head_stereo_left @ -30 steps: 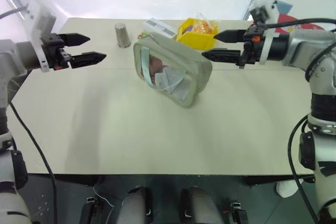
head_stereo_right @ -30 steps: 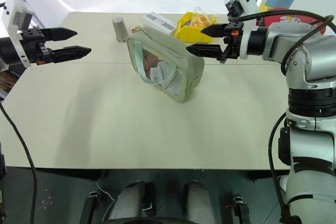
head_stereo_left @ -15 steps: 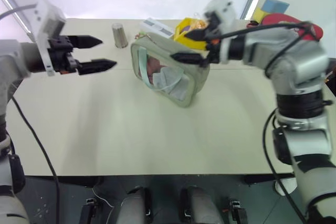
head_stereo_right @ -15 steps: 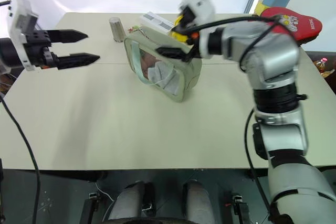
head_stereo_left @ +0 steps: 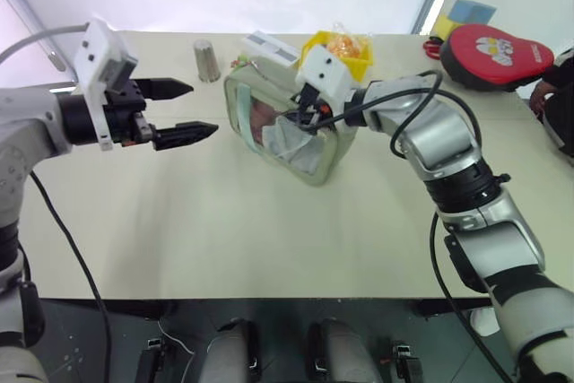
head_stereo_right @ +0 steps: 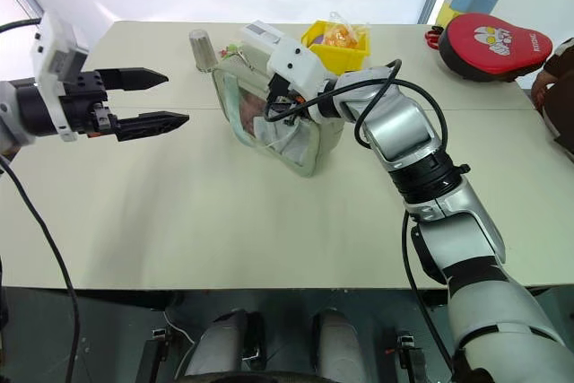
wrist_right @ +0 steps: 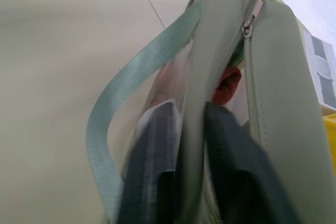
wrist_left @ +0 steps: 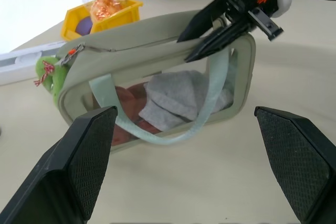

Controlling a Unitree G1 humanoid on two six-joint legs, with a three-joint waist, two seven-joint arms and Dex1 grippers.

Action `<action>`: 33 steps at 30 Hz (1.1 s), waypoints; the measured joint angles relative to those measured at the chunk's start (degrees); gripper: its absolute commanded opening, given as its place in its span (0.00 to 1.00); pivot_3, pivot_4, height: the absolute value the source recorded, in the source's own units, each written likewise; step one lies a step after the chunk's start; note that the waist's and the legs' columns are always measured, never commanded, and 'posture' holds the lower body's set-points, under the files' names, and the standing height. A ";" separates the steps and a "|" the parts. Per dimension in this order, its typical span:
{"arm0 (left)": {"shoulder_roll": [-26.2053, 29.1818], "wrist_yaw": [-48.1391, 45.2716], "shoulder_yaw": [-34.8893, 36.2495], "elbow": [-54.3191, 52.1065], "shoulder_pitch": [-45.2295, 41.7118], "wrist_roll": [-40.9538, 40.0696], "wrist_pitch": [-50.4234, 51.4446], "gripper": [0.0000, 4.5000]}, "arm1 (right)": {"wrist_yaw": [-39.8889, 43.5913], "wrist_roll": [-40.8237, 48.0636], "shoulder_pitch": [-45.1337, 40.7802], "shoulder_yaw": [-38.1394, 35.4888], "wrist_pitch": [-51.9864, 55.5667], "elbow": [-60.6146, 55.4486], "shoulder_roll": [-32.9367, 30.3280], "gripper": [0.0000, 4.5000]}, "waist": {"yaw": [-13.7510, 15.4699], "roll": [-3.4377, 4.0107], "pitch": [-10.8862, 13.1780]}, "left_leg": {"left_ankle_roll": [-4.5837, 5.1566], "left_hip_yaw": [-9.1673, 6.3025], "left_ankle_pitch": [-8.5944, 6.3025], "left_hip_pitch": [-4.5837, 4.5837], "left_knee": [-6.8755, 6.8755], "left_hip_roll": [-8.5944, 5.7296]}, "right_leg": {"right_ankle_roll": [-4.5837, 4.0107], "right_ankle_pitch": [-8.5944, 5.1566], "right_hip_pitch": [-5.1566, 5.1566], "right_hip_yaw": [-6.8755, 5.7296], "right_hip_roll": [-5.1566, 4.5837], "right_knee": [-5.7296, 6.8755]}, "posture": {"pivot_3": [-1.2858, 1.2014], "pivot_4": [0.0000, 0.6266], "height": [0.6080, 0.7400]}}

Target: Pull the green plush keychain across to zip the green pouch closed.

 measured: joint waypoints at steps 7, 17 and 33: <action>0.28 0.93 0.00 0.02 0.08 -0.06 -0.26 1.00 | 2.66 -1.68 -0.04 -0.42 -5.91 2.36 0.67 0.02 | -0.13 0.00 0.00 | 0.00 0.00 0.00 0.01 0.00 0.01 | 0.00 0.00 0.00 0.00 0.02 0.00 | 0.52 0.24 1.00; 2.93 0.03 0.62 1.53 0.06 -0.04 -1.24 1.00 | 20.39 0.45 0.24 -1.96 -20.74 4.19 -2.98 0.02 | 0.07 0.00 0.02 | 0.00 0.01 0.00 0.00 -0.01 0.00 | 0.00 0.00 0.00 -0.01 0.02 -0.02 | 0.52 0.24 1.00; 4.13 0.16 1.95 2.90 3.92 0.23 -1.91 1.00 | 25.71 6.26 5.18 -7.16 -8.67 -8.49 -9.67 0.69 | 0.28 0.02 0.03 | 0.00 0.00 0.00 0.03 -0.01 0.00 | 0.00 0.00 0.01 -0.01 -0.02 -0.01 | 0.52 0.24 1.00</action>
